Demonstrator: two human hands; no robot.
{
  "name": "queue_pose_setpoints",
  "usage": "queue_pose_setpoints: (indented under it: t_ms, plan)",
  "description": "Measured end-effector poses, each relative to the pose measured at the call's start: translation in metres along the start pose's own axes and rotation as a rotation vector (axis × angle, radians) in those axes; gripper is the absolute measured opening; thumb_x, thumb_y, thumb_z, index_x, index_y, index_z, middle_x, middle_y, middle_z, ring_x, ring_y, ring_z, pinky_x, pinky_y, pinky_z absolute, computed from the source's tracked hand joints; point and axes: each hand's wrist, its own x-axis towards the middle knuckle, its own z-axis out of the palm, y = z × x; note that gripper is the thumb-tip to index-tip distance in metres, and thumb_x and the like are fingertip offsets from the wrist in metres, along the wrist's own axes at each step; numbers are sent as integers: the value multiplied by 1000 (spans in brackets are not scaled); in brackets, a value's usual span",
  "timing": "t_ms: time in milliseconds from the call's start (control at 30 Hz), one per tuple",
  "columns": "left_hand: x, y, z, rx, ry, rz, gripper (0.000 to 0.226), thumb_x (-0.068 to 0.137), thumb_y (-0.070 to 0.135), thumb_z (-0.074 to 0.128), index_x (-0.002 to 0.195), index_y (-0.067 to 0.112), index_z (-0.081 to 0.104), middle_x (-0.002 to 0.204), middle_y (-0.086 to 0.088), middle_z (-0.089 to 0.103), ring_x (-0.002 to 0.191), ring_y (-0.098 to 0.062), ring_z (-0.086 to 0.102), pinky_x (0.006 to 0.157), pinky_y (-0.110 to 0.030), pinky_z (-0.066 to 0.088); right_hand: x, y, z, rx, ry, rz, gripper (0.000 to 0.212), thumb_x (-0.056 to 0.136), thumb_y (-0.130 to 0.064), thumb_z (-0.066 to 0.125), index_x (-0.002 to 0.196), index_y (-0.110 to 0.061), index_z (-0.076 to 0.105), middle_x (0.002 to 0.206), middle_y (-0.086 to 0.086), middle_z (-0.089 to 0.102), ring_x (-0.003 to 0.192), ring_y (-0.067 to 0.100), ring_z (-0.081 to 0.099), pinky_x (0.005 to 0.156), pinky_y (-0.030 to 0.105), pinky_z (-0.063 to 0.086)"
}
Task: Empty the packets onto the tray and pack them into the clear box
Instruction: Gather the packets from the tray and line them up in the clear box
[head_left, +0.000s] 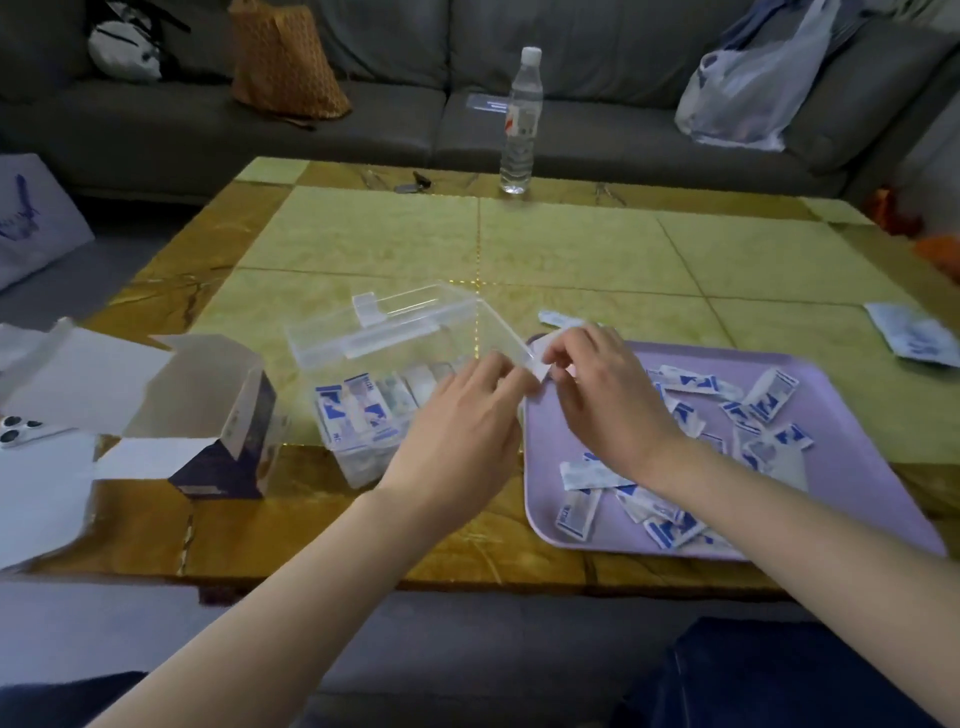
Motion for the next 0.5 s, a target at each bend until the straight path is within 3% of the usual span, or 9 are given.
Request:
queue_pose_setpoints:
  t_ms: [100, 200, 267, 367, 500]
  plan:
    - [11, 19, 25, -2, -167, 60, 32, 92, 9, 43, 121, 18, 52, 117, -2, 51, 104, -23, 51, 84, -31, 38, -17, 53, -2, -18, -177, 200, 25, 89, -6, 50, 114, -7, 52, 115, 11, 52, 109, 30, 48, 90, 31, 34]
    - [21, 23, 50, 105, -321, 18, 39, 95, 18, 41, 134, 22, 38, 131, 1, 42, 119, -20, 41, 97, -30, 32, -27, 85, -4, -2, -414, 366, 48, 95, -20, 47, 141, -12, 33, 146, 8, 33, 136, 22, 28, 110, 32, 23]
    - [26, 20, 65, 214, -383, 19, 46, 93, 25, 46, 137, 23, 33, 135, 0, 38, 124, -20, 37, 101, -30, 30, -31, 96, -1, 54, -499, 416, 59, 96, -29, 46, 148, -18, 20, 155, 5, 18, 143, 21, 16, 115, 34, 14]
    - [28, 11, 75, 294, -406, -9, 41, 97, 26, 37, 137, 22, 33, 137, -1, 37, 127, -22, 34, 104, -31, 28, -34, 105, 13, 28, -589, 406, 58, 96, -40, 42, 148, -21, 21, 155, 4, 20, 143, 25, 17, 116, 41, 15]
    - [36, -1, 72, 292, -379, -68, 41, 96, 22, 34, 137, 20, 33, 134, -2, 36, 125, -22, 35, 103, -31, 29, -29, 106, 15, -164, -502, 292, 38, 98, -42, 36, 127, -21, 46, 133, 3, 49, 121, 25, 46, 104, 42, 36]
